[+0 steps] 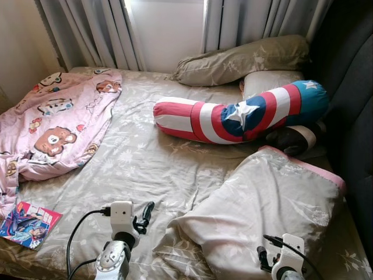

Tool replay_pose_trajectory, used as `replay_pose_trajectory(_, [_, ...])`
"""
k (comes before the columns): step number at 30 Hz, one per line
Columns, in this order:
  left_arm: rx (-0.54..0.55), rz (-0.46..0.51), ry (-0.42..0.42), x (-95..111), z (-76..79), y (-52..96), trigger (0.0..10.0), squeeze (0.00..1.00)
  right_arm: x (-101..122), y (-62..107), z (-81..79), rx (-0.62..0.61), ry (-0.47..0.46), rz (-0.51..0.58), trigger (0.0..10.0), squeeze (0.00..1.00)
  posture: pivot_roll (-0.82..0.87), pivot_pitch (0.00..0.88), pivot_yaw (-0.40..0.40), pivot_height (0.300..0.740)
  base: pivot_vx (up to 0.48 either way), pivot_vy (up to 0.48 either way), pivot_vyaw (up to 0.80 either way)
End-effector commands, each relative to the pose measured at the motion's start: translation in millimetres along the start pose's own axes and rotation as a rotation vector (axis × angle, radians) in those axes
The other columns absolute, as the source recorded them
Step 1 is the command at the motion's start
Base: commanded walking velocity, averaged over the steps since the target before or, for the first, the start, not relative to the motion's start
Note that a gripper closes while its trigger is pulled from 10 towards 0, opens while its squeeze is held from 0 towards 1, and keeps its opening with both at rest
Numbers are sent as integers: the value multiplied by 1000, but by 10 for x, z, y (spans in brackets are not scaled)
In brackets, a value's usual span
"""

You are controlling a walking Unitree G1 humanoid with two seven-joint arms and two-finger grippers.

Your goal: Clean up the room

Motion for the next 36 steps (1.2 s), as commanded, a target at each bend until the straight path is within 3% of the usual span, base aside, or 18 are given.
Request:
replay_pose_trajectory(1, [-16, -8, -7, -9, 12, 9, 10000, 0, -37, 8, -1, -2, 9, -10, 10000, 0, 68, 0, 7, 710, 0, 0, 0])
replay_pose_trajectory(7, [-15, -8, -8, -10, -7, 15, 10000, 0, -42, 9, -35, 12, 39, -9, 10000, 0, 67, 0, 11, 690, 0, 0, 0])
replay_pose_trajectory(25, [-9, 4, -3, 11, -4, 15, 10000, 0, -5, -2, -63, -2, 7, 4, 10000, 0, 74, 0, 5, 690, 0, 0, 0])
replay_pose_trajectory(29, [-5, 1, -6, 7, -21, 19, 10000, 0, 5, -6, -67, -5, 8, 2, 10000, 0, 76, 0, 5, 660, 0, 0, 0])
replay_pose_trajectory(36, [-5, 0, -5, 5, -21, 19, 10000, 0, 12, -7, -62, -14, -30, 8, 10000, 0, 76, 0, 6, 660, 0, 0, 0])
Point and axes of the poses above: a point about 5 cm out from each wrist's last joint towards the gripper, its own y axis pointing back from the gripper into the wrist, its own x axis along the axis of the wrist's last joint, z = x × y, the point moved 1 cm from there along -y, pointing out of the wrist towards the gripper, and after that the axes turned 4 degrees about -y, right-handed, at the moved point
